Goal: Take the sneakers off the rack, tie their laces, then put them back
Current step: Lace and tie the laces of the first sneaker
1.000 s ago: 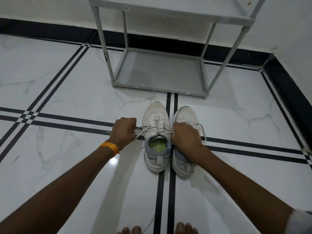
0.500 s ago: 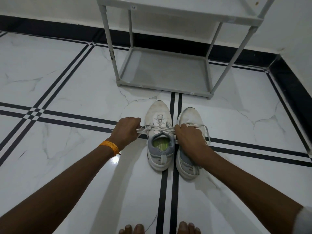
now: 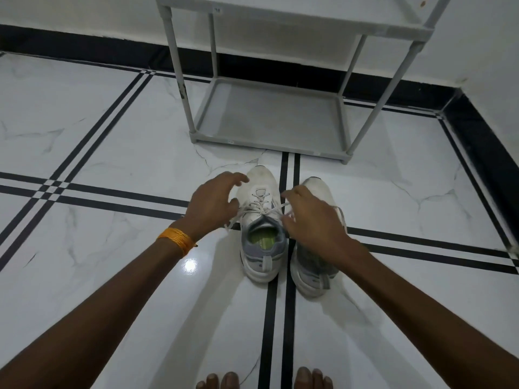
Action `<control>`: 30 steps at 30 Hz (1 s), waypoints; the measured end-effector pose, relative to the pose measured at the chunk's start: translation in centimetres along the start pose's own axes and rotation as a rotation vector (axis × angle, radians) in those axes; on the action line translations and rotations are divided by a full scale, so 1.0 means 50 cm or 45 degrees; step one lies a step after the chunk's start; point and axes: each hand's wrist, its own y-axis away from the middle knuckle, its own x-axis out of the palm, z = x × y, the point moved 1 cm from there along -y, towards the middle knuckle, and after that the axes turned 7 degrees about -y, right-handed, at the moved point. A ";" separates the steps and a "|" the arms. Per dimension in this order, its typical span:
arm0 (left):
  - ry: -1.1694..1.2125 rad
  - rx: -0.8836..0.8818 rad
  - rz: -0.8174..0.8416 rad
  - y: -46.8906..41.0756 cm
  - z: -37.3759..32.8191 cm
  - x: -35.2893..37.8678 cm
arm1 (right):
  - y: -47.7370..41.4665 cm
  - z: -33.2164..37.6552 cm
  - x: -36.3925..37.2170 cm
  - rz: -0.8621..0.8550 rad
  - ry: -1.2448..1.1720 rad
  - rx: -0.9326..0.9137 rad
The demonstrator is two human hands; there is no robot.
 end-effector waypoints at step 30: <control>-0.599 0.496 0.150 0.055 0.026 0.075 | 0.006 0.003 0.052 0.312 0.296 0.001</control>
